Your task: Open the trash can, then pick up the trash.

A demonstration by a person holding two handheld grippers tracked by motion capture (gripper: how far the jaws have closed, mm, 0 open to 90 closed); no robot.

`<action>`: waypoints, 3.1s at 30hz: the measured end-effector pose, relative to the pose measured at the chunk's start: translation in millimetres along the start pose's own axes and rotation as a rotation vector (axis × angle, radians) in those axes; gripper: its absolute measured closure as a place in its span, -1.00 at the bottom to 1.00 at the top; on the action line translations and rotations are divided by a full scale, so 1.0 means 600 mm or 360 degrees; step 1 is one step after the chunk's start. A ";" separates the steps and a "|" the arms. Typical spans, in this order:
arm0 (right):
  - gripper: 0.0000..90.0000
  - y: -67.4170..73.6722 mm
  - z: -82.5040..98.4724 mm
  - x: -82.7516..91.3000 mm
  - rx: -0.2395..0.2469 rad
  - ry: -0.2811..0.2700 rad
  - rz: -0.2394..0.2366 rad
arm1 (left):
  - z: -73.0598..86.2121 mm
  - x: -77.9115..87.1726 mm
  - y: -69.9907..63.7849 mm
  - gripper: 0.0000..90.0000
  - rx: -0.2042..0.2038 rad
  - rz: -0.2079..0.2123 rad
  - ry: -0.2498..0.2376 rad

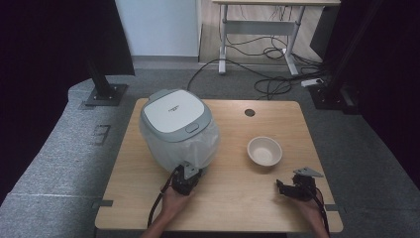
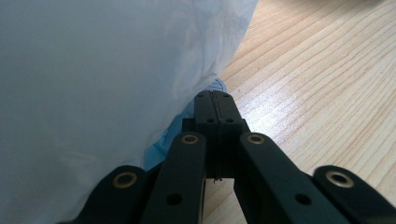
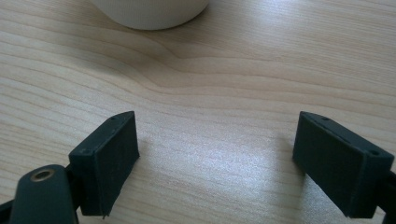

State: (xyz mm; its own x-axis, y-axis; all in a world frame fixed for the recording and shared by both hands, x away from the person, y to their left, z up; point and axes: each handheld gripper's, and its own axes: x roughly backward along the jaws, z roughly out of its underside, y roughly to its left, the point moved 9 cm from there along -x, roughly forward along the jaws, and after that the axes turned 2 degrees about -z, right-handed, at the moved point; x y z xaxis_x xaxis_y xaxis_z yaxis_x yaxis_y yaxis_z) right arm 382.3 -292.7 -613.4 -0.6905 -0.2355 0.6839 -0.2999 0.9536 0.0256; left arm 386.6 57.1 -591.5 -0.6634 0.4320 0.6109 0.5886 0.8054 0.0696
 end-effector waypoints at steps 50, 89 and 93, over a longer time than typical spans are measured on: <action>-0.59 -0.012 -0.032 0.025 -0.0065 -0.0108 -0.0025 | 0.011 -0.012 -0.003 1.00 -0.0044 -0.0004 0.0041; -0.43 -0.048 -0.151 -0.061 -0.0146 -0.0026 0.0085 | 0.011 -0.012 -0.004 1.00 -0.0062 -0.0015 0.0039; -0.40 -0.048 -0.147 -0.069 -0.0158 0.0000 0.0083 | 0.011 -0.012 -0.004 1.00 -0.0064 -0.0016 0.0039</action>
State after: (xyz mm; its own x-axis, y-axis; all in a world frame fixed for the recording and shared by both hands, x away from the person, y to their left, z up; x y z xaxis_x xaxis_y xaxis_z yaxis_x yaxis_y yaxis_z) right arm 477.6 -293.9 -578.3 -0.7035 -0.1848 0.6863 -0.1965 0.9785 0.0620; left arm 386.9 54.9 -601.5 -0.6582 0.4135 0.6291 0.6004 0.7925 0.1072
